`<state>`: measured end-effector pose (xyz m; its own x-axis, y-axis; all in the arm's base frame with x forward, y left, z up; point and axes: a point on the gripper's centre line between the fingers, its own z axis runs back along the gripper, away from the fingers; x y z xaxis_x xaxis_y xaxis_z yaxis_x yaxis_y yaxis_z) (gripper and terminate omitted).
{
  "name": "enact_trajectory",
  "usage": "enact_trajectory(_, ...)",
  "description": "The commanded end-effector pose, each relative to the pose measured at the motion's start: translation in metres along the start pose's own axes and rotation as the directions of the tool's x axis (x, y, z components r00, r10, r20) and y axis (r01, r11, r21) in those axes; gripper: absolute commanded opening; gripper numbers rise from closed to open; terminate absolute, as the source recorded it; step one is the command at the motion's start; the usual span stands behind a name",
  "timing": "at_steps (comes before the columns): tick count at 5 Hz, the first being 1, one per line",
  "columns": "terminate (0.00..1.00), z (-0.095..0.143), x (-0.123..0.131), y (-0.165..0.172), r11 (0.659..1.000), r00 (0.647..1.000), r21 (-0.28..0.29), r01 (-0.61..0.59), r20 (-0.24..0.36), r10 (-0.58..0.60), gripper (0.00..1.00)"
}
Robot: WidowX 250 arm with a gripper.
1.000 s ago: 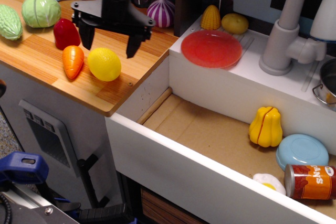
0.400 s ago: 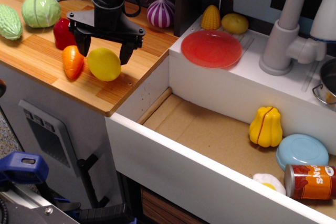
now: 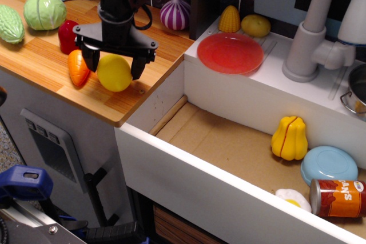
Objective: Put lemon on plate
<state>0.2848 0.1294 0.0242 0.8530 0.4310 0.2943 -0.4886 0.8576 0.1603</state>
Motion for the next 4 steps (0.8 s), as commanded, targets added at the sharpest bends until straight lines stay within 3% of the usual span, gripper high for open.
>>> enact_trajectory(1,0.0,-0.006,0.004,-0.001,0.999,0.999,-0.032,-0.016,0.036,0.017,1.0)
enact_trajectory(2,0.0,-0.007,0.005,-0.003,0.999,0.999,-0.04,-0.011,0.04,0.012,0.0)
enact_trajectory(3,0.0,0.002,0.026,-0.014,0.983,0.981,-0.057,0.173,0.099,-0.167,0.0)
enact_trajectory(4,0.0,0.016,0.057,-0.047,0.91,0.912,-0.124,0.396,0.173,-0.373,0.0)
